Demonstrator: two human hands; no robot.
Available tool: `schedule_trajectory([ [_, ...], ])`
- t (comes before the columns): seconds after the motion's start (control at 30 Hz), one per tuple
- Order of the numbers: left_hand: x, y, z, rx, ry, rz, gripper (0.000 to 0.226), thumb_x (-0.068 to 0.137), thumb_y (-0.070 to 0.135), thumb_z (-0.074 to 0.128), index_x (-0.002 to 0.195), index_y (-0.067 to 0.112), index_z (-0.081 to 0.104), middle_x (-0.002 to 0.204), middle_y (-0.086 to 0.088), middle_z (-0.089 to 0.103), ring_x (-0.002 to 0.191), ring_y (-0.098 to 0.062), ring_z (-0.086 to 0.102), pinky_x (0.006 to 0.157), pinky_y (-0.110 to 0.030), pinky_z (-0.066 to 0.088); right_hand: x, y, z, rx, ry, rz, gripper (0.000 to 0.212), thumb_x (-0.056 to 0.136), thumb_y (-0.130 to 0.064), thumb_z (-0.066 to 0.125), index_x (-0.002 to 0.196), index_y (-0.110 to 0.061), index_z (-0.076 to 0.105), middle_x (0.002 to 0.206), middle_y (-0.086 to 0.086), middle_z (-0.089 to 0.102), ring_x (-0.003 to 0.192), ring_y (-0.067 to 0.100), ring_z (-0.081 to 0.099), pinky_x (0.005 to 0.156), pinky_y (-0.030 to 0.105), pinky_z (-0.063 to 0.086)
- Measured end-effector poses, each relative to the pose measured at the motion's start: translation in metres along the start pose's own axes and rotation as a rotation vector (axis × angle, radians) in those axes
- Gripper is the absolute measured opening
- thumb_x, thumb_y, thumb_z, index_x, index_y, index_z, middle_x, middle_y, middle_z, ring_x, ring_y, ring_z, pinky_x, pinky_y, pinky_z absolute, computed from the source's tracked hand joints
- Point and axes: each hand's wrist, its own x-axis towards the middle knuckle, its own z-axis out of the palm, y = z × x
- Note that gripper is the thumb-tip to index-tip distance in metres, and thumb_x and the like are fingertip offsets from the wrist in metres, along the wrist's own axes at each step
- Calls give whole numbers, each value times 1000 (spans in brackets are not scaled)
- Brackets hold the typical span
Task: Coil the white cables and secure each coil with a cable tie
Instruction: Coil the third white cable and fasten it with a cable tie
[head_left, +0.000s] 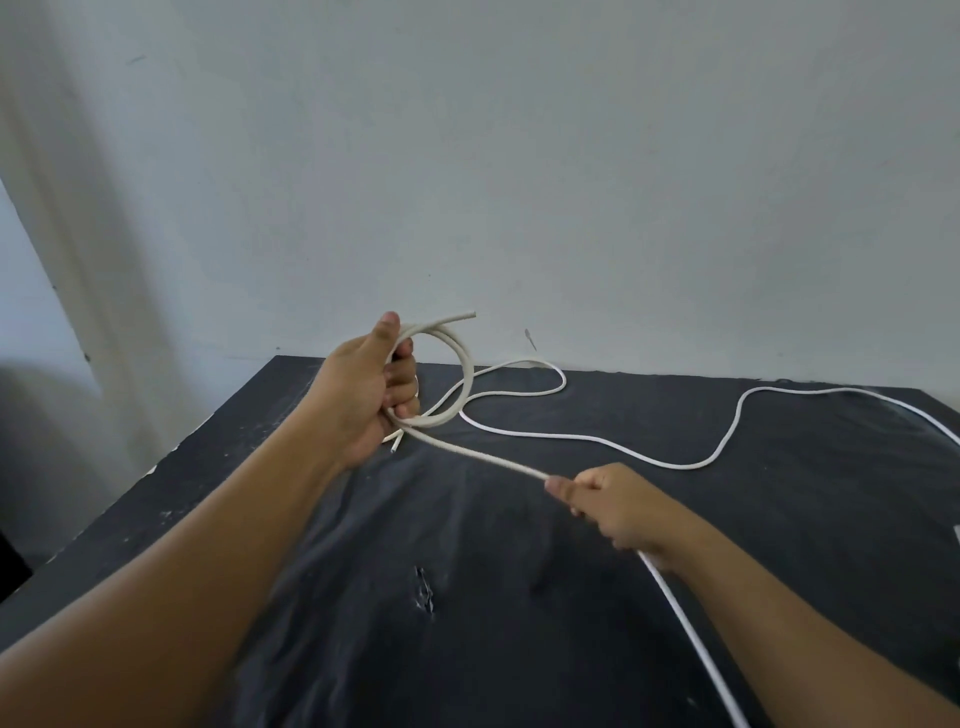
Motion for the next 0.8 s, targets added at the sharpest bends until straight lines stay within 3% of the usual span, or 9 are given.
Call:
schedule_trajectory([
  [0.13,-3,-15,4,278,13,69,40,102,35,34,70,13,42,53,4,27,39,-9,24,40,-23,29,15,-5,-16,562,97,129,35,87,-38,66,70,-17,44,49,-7,27,41,8,17,37,20,16],
  [0.23,-6,-32,10,455,-11,90,39,102,33,35,70,12,43,48,9,30,42,-10,26,44,-26,27,21,-23,-24,1014,31,159,28,95,-24,52,70,-11,52,46,-7,29,34,5,21,31,16,18],
  [0.3,-8,-42,13,505,-28,83,37,102,31,36,71,12,45,49,9,31,46,-11,25,48,-29,26,20,-38,-26,1193,-37,109,23,92,-15,41,81,-5,58,49,-6,35,34,5,25,31,17,23],
  [0.37,-9,-49,15,563,-32,88,37,102,31,37,72,12,46,52,6,32,46,-12,27,49,-31,26,14,-53,-25,1223,-86,44,24,90,-11,38,94,-1,60,57,-3,41,37,6,29,33,18,26],
  [0.47,-10,-58,21,595,-14,94,35,101,30,36,73,14,49,53,7,37,45,-9,32,50,-30,30,1,-72,-17,1085,-122,-79,25,94,-8,43,108,0,62,65,-2,47,44,7,35,37,18,28],
  [0.57,-9,-62,29,492,-12,45,35,102,28,33,74,14,47,56,6,36,44,-8,32,49,-30,29,-8,-81,-1,801,-46,-200,21,96,-9,50,107,1,66,69,-1,55,51,7,43,42,18,34],
  [0.73,-11,-67,38,343,-12,4,41,103,32,30,80,10,55,61,-5,43,52,-13,39,51,-31,36,-16,-82,26,-4,304,-507,17,94,-18,56,97,-11,71,61,-8,57,50,3,51,52,18,42],
  [0.8,-11,-68,40,244,17,-21,47,103,37,31,91,5,62,70,-11,57,62,-20,53,58,-30,44,-18,-80,39,-243,355,-638,21,95,-21,51,111,-14,64,80,-5,56,66,6,52,65,25,43],
])
